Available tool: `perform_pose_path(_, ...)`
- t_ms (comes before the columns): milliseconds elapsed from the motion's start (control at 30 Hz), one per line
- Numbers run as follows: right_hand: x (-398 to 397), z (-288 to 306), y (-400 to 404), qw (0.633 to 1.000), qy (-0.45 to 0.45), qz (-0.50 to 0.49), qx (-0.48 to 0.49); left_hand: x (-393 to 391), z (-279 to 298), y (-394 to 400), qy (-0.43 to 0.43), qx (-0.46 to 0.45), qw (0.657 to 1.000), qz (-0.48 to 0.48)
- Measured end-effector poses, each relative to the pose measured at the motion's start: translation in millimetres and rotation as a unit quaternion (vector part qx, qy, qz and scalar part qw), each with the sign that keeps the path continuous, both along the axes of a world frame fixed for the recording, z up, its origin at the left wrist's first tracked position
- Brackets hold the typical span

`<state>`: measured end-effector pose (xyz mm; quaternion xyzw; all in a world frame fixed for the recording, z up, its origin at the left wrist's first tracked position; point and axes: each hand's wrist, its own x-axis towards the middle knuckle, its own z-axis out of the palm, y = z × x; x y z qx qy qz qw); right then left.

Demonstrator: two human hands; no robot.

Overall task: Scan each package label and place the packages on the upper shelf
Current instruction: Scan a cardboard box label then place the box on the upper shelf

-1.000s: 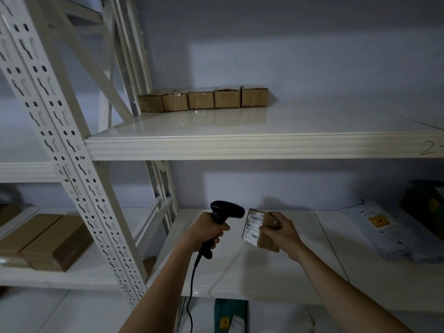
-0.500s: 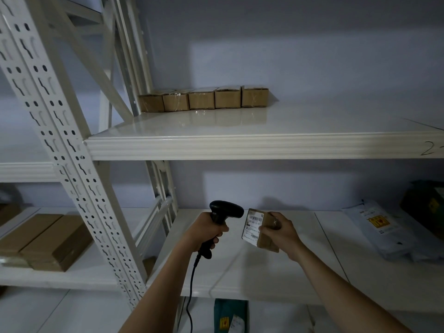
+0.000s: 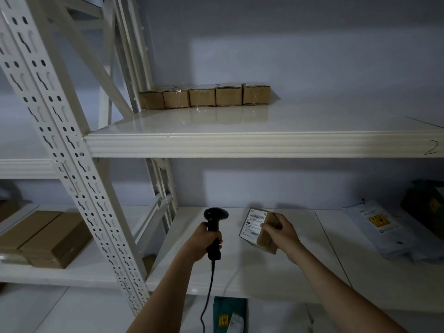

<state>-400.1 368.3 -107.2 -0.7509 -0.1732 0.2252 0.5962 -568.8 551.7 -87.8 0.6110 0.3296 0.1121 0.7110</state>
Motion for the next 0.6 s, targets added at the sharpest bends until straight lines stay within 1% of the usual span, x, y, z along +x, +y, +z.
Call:
perform_pose_path(67, 0.0, -4.3, -1.0, 1.0, 0.025, -0.013, -0.002, 0.2, -20.5, 3.0, 0.0, -0.018, 0.999, 0.041)
perform_pose_path(100, 0.1, -6.9, -1.6, 0.999, 0.041, -0.021, -0.002, 0.2, -31.1, 5.2, 0.015, -0.009, 0.998, 0.064)
perform_pose_path(200, 3.3, -16.2, -2.3, 0.994, 0.099, -0.045, -0.003, 0.1, -58.5, 8.6, 0.093, 0.07, 0.987, 0.112)
perform_pose_path(300, 6.9, -25.0, -1.7, 0.987, 0.143, -0.076, -0.011, 0.9, -76.9, 9.1, 0.151, 0.106, 0.973, 0.14)
perform_pose_path(433, 5.4, -34.7, -0.5, 0.983, 0.168, -0.076, -0.024, 7.3, -94.7, 14.4, 0.193, 0.118, 0.964, 0.143)
perform_pose_path(600, 2.6, -42.3, 10.3, 0.98, 0.184, -0.072, -0.012, 16.2, -110.7, 21.0, 0.232, 0.131, 0.956, 0.122)
